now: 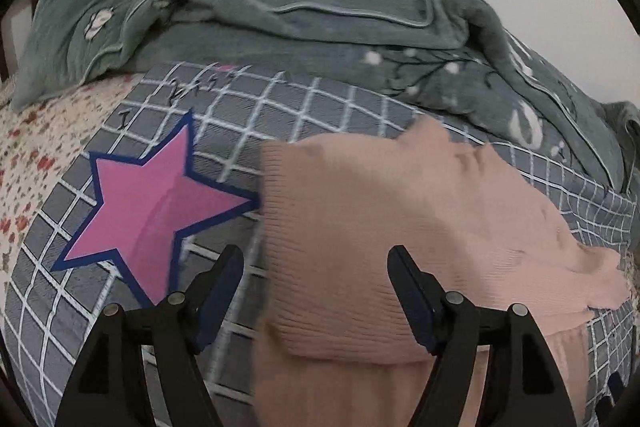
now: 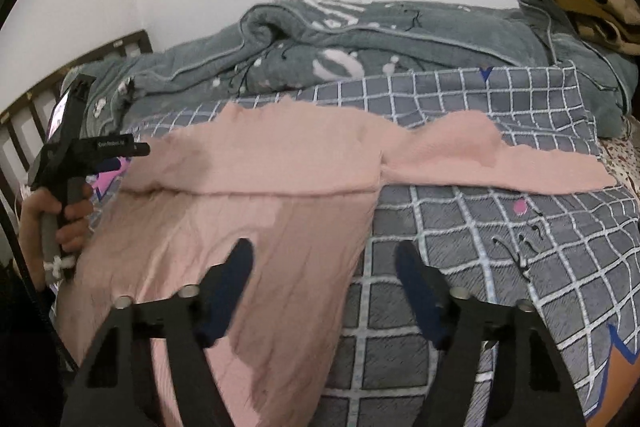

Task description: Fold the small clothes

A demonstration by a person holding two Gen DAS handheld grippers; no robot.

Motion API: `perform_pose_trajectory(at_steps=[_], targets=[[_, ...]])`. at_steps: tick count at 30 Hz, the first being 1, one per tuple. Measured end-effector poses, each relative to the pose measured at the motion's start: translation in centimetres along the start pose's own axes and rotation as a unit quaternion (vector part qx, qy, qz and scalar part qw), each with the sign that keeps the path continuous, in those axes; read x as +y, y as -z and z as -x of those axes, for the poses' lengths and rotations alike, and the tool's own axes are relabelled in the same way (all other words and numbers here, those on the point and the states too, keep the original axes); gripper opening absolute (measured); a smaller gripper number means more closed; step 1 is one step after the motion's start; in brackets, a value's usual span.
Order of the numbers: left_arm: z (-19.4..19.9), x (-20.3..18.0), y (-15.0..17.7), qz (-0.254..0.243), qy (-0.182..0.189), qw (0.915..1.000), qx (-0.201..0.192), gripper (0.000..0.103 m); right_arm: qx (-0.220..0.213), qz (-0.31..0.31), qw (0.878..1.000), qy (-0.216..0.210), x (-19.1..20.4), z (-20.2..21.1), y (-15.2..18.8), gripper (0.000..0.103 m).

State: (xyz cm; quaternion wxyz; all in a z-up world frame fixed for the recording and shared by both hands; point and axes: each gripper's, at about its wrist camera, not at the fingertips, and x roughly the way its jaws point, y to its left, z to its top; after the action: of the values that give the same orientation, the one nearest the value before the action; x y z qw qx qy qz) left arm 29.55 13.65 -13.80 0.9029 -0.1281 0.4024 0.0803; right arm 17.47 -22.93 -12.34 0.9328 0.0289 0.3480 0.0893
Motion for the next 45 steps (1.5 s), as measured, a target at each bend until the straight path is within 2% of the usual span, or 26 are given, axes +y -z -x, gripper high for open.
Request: perform_pose_trajectory(at_steps=[3, 5, 6, 7, 8, 12, 15, 18, 22, 26, 29, 32, 34, 38, 45], targets=[[-1.1, 1.8, -0.5, 0.027, 0.007, 0.9996, 0.004, 0.066, 0.011, -0.014, 1.000, 0.000, -0.4, -0.3, 0.7, 0.064], [-1.8, 2.4, -0.6, 0.043, 0.025, 0.9987, 0.015, 0.046, 0.023, -0.023, 0.999, 0.001, -0.8, -0.8, 1.4, 0.064], [-2.4, 2.3, -0.7, 0.051, 0.045, 0.9973, 0.026, 0.040, 0.031, -0.031, 0.999, -0.001, -1.1, -1.1, 1.6, 0.064], [-2.9, 2.2, -0.8, 0.055, 0.061, 0.9961, 0.033, 0.023, 0.036, -0.037, 0.999, -0.005, -1.3, -1.3, 1.9, 0.064], [-3.3, 2.0, -0.8, 0.055, 0.067, 0.9956, 0.037, 0.015, 0.042, -0.047, 0.998, -0.011, -1.6, -1.6, 2.1, 0.064], [-2.7, 1.5, -0.9, 0.055, 0.034, 0.9979, 0.000, 0.013, 0.034, -0.045, 0.998, -0.005, -1.4, -1.6, 2.2, 0.064], [-3.1, 1.0, -0.5, 0.039, 0.014, 0.9991, 0.002, 0.015, 0.029, -0.035, 0.999, -0.001, -1.3, -1.6, 2.1, 0.064], [-3.0, -0.3, 0.0, -0.002, -0.023, 0.9996, -0.012, 0.024, 0.025, -0.026, 0.999, 0.004, -1.6, -1.5, 1.9, 0.064], [-3.3, -1.1, 0.2, -0.025, -0.064, 0.9976, -0.013, 0.047, 0.003, -0.010, 0.999, 0.033, -2.5, -1.1, 1.4, 0.064], [-3.3, -1.1, 0.3, -0.027, -0.082, 0.9961, -0.017, 0.056, -0.030, -0.001, 0.998, 0.053, -4.3, -0.1, 0.2, 0.064], [-3.3, -1.2, 0.3, -0.030, -0.093, 0.9951, -0.017, 0.063, -0.044, -0.026, 0.997, 0.056, -5.8, 0.1, -0.6, 0.064], [-3.0, -0.9, 0.4, -0.023, -0.081, 0.9963, -0.017, 0.072, -0.037, -0.048, 0.998, 0.015, -6.2, 0.2, -0.4, 0.063], [-2.5, -0.4, 0.6, -0.017, -0.054, 0.9983, -0.015, 0.078, -0.034, -0.041, 0.999, 0.007, -5.7, 0.4, 0.3, 0.063], [-1.0, 0.4, 1.8, -0.012, -0.027, 0.9994, -0.016, 0.079, -0.013, -0.008, 1.000, 0.002, -4.1, 0.7, 2.5, 0.063], [3.2, 2.1, 4.6, -0.005, 0.012, 0.9993, -0.035, 0.079, 0.010, -0.029, 0.999, -0.026, -3.5, 3.0, 5.6, 0.062]])
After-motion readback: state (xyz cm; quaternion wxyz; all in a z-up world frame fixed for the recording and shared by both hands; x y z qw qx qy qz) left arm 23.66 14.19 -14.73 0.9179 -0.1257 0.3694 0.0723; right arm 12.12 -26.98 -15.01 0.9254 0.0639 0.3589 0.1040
